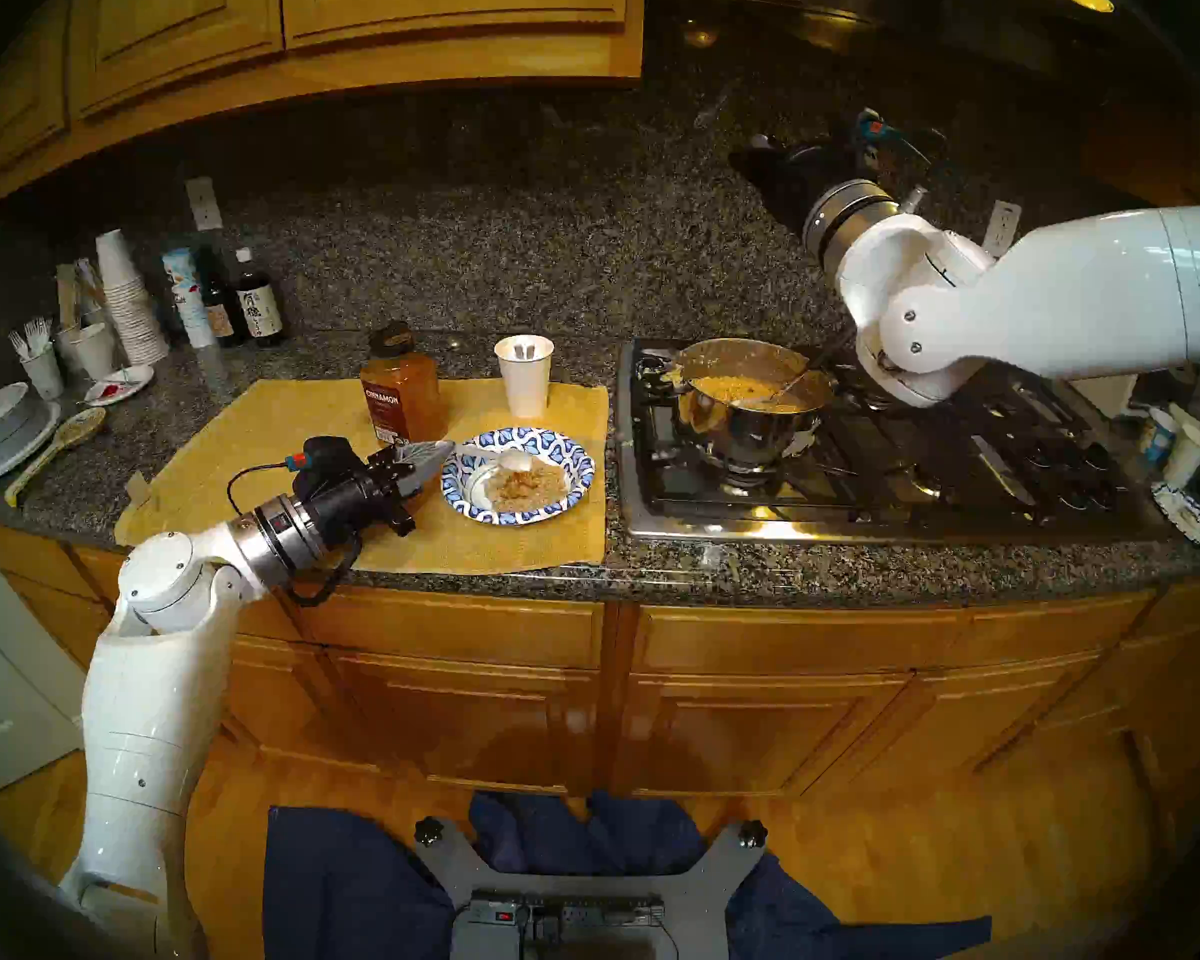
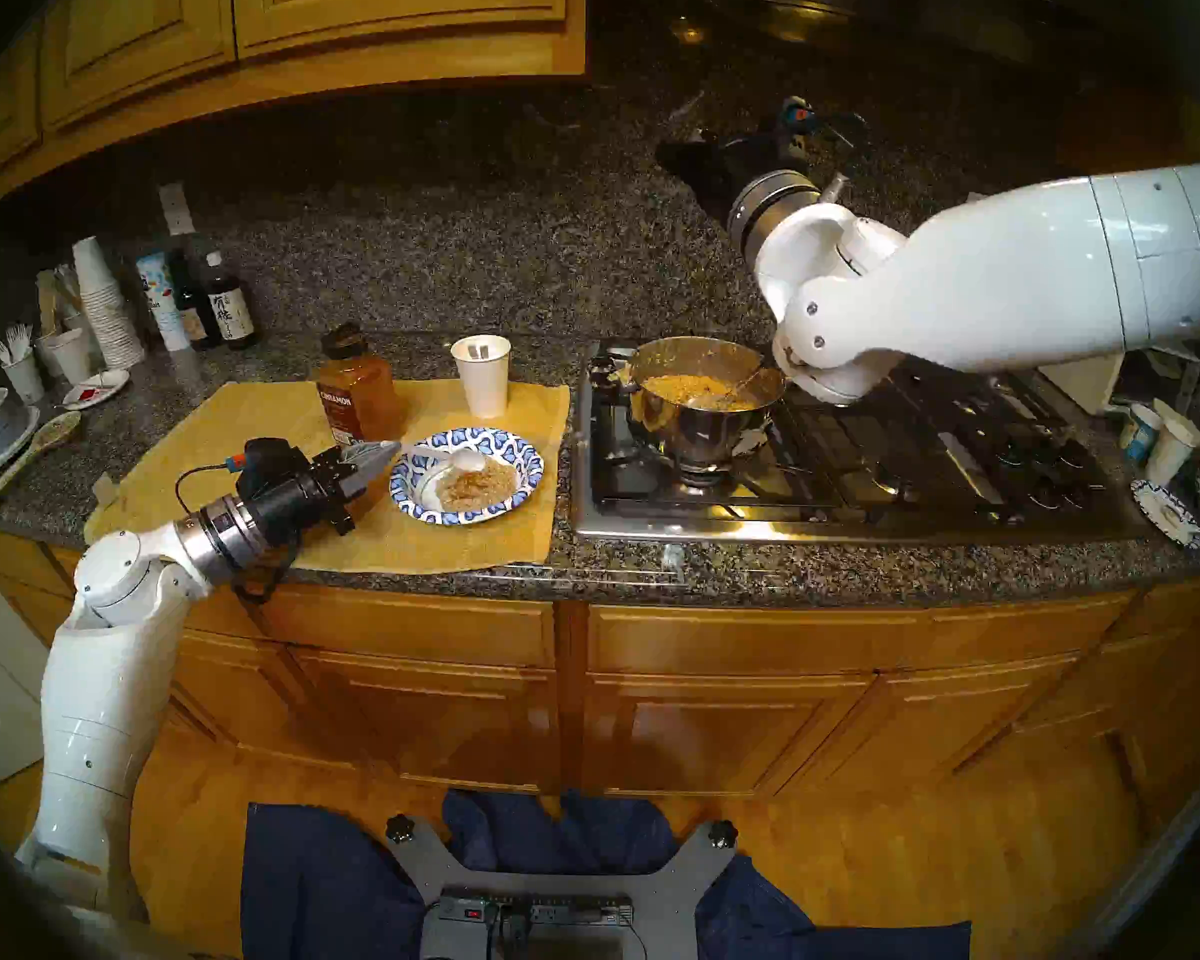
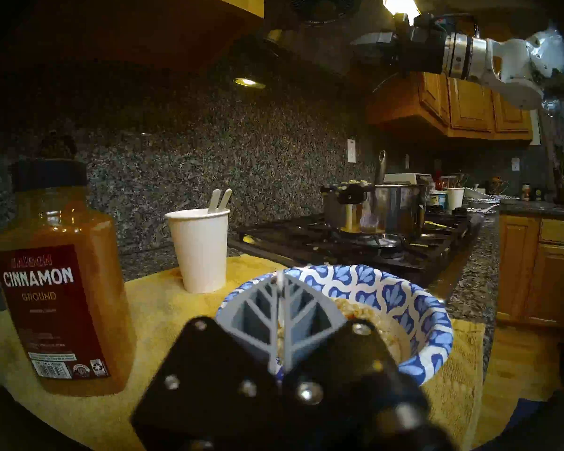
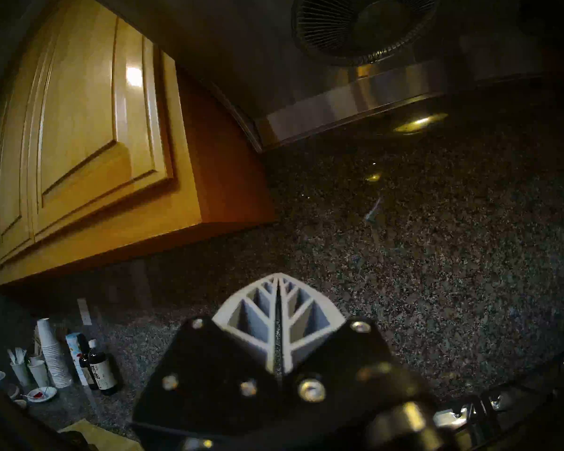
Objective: Scoop oatmeal into bowl, add cinnamon, and put a spoon inside bowl
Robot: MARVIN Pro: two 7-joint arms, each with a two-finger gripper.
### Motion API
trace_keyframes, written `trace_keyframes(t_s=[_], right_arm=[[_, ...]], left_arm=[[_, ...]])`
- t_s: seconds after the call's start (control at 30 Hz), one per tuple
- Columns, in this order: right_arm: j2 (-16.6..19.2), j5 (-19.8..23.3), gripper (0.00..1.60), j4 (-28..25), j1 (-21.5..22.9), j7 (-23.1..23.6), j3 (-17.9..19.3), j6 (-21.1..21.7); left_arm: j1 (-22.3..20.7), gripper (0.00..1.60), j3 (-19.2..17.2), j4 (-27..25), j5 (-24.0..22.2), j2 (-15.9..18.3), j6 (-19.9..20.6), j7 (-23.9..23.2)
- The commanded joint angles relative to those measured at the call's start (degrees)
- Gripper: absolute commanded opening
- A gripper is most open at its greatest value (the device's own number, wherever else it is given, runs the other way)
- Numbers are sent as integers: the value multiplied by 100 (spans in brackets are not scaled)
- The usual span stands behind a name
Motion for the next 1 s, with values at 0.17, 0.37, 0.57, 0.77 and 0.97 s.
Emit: trace_keyframes(t_s=[0.17, 0.37, 0.57, 0.77, 0.97], right_arm=[[-5, 36, 0, 136, 106, 40, 169, -57], [-11, 50, 0, 138, 95, 47, 173, -65], [-18, 53, 0, 133, 96, 50, 164, -64], [-21, 55, 0, 131, 100, 51, 157, -61], [-20, 56, 0, 128, 106, 51, 152, -62]], left_arm=[[13, 75, -231, -154, -157, 100, 90, -175], [-25, 78, -325, -247, -218, 61, 113, -196], [-312, 97, -447, -438, -333, 60, 109, -174], [-662, 127, -636, -642, -449, 92, 87, -89], [-1026, 135, -739, -804, -582, 79, 22, 275]])
